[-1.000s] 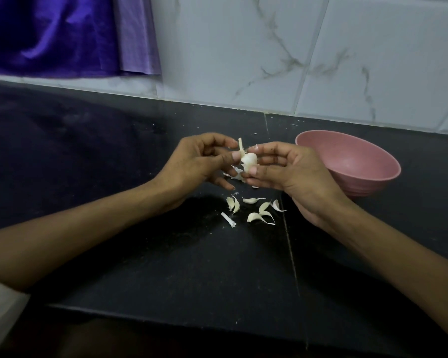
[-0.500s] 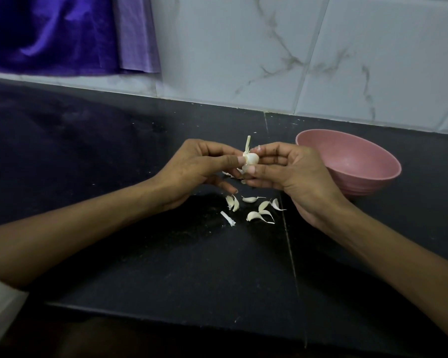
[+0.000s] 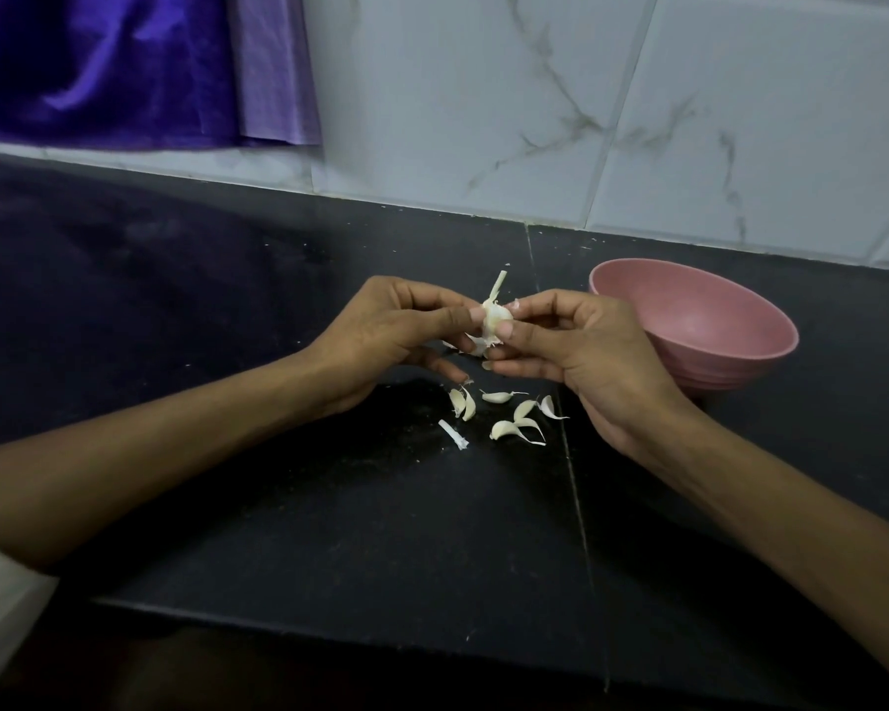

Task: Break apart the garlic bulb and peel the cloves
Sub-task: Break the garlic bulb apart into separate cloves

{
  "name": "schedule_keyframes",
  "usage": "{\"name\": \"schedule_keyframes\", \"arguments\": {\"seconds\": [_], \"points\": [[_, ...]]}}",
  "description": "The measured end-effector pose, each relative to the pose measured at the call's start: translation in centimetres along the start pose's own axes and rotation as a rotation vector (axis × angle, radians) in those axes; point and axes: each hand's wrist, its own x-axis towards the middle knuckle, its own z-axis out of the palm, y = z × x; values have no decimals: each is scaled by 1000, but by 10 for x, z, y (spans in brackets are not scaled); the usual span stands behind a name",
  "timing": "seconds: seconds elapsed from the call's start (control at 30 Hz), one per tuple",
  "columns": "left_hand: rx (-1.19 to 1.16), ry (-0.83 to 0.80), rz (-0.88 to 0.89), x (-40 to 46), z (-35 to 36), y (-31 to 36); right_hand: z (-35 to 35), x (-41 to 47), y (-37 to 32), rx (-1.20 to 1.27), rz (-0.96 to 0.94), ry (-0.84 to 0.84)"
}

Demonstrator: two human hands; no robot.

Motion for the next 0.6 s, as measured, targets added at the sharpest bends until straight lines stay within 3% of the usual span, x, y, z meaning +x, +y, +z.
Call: {"name": "schedule_keyframes", "arguments": {"seconds": [0.27, 0.6], "points": [[47, -27, 33, -2, 3, 1, 0, 0, -1, 9, -7, 19], [295, 62, 167, -1, 2, -3, 1, 0, 5, -30, 4, -11]]}}
